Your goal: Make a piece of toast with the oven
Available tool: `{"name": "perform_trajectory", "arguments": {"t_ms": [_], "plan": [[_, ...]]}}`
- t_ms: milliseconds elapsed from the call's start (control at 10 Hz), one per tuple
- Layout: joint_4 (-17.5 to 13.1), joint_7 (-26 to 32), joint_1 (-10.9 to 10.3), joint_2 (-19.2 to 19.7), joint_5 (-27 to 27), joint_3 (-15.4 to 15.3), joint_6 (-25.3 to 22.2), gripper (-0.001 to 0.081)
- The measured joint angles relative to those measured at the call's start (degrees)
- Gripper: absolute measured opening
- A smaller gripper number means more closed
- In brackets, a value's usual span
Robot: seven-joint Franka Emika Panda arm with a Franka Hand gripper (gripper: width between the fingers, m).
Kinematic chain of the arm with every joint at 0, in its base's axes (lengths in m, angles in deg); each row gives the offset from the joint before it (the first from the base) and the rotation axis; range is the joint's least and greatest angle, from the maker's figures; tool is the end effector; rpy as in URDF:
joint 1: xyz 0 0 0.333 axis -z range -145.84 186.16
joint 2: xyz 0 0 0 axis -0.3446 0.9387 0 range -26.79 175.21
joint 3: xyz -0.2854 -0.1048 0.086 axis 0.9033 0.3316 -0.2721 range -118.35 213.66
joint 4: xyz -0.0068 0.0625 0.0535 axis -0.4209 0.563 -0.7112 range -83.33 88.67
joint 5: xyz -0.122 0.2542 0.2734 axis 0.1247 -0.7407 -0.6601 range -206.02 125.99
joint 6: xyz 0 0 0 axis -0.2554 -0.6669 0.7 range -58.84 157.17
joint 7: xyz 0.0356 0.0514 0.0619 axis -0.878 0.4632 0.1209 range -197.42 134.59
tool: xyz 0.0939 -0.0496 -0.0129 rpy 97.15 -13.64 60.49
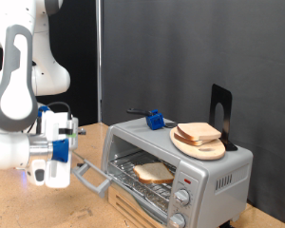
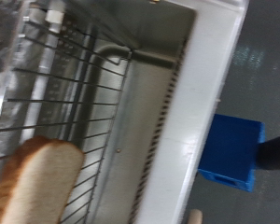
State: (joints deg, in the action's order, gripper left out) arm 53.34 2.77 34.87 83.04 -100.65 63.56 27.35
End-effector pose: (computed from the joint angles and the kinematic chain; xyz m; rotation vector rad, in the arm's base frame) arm 0.3833 -0.1142 0.2455 -1.7302 0.4984 0.3481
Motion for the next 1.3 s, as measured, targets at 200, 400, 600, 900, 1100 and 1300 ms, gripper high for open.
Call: {"name": "perform_trajectory", "arguments": {"t_ms": [200, 400, 600, 900, 1100, 1300], "plan": [[2.26, -2.69, -0.02, -4.08, -0.70, -0.22, 0.33, 0.0803], [3.54, -3.96, -0.31, -6.49, -2.71, -0.91, 2.03, 0.0803], [3.95, -4.12, -1.55, -7.14, -6.09, -2.90, 6.46, 0.0803], [5.10, -4.02, -4.53, -5.70, -7.34, -6.65, 14.81, 0.0803], [5.85, -1.52, -4.94, -5.81, -8.24, -7.38, 14.77, 0.0803], [6.95, 0.64, -5.14, -6.24, -9.68, -8.21, 12.49, 0.0803]]}}
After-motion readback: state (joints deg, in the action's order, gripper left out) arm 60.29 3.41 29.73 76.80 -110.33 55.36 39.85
